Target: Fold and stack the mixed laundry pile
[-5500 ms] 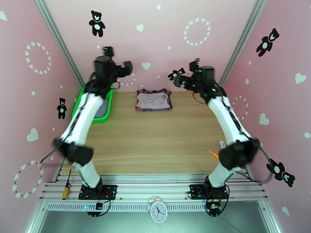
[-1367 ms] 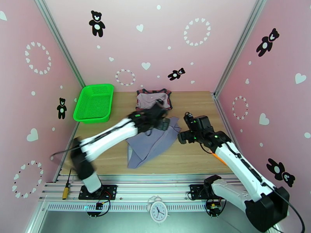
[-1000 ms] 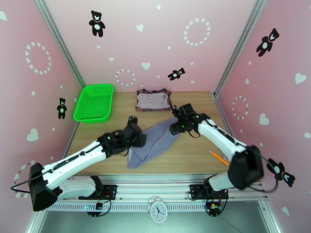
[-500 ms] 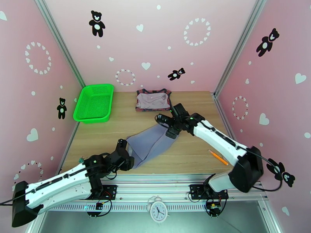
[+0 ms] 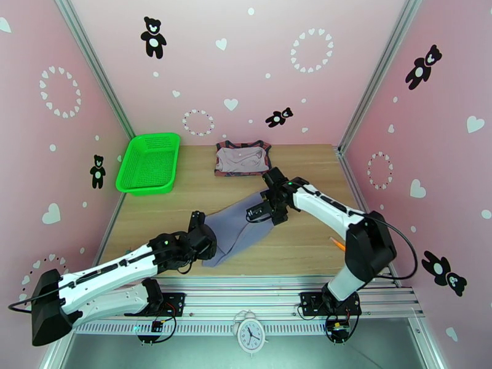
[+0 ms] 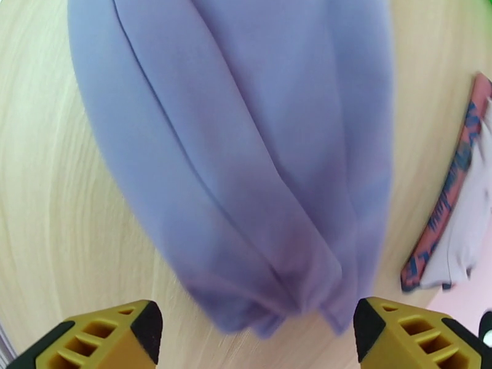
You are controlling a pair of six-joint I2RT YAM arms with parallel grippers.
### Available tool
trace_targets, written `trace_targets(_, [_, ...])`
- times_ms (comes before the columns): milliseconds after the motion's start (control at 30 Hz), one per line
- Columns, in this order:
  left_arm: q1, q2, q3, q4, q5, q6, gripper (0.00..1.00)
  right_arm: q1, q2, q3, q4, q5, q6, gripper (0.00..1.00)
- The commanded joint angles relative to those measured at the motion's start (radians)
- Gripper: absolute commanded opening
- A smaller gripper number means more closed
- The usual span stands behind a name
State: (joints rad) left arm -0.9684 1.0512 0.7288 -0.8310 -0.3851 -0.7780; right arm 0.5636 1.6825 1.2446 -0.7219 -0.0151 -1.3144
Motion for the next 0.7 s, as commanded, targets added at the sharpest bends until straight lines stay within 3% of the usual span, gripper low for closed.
trace_targets(0, [0.035, 0.019, 0.024, -0.036, 0.0, 0.022, 0.79, 0.004, 0.045, 0.0, 0.044, -0.009, -0.056, 0.86])
trace_targets(267, [0.065, 0.052, 0.024, -0.045, 0.035, 0.038, 0.8, 0.005, 0.129, 0.023, 0.028, 0.018, -0.061, 0.78])
trace_targets(467, [0.067, 0.072, 0.026, -0.058, 0.051, 0.034, 0.8, 0.001, 0.118, 0.008, 0.023, 0.054, -0.052, 0.55])
trace_targets(667, [0.06, 0.11, 0.058, -0.075, 0.108, 0.074, 0.8, -0.016, 0.013, -0.039, 0.056, 0.089, 0.005, 0.47])
